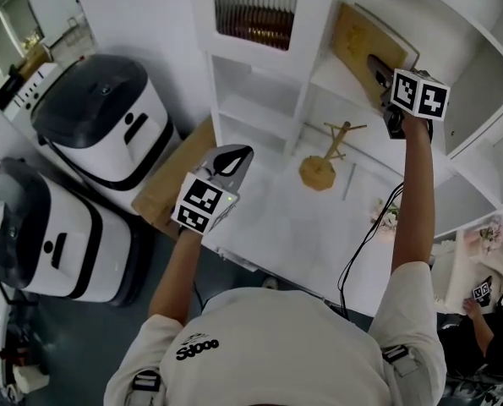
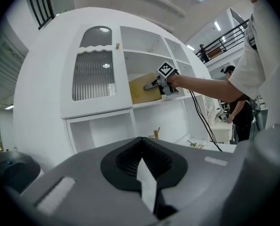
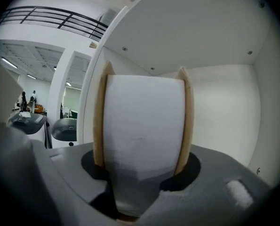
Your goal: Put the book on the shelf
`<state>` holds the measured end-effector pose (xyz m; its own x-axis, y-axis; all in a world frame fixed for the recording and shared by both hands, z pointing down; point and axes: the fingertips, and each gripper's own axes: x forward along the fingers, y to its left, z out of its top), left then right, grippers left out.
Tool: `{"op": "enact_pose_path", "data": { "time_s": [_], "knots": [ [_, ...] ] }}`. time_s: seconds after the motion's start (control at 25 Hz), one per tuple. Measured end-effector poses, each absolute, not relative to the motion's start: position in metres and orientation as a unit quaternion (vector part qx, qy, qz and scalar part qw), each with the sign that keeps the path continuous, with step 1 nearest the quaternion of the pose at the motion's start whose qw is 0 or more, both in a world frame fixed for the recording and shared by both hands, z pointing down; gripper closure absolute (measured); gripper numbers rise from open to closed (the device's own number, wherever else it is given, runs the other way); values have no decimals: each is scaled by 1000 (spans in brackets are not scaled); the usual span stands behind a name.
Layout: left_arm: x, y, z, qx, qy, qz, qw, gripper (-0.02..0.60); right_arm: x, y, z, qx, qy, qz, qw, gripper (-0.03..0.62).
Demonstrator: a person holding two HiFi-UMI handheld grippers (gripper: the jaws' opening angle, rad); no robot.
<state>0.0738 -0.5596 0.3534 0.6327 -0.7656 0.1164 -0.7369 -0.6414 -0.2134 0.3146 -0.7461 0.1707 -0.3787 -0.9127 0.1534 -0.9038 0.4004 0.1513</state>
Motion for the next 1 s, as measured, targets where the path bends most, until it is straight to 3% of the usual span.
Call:
{"op": "enact_pose_path", "data": {
  "time_s": [0.36,0.48,0.6,1.0],
  "knots": [
    [83,-558,355,-906,407,-99,67,563,323,-781,183,533,-833,-17,146,334],
    [85,-551,357,-908,400,-102,68,563,320,-778,194,522,-834,-20,177,248],
    [82,-543,360,-909,396,-109,71,563,317,-770,200,513,-840,-8,178,209],
    [67,-496,359,-919,371,-104,83,563,347,-688,190,572,-806,-10,150,207]
  ]
}}
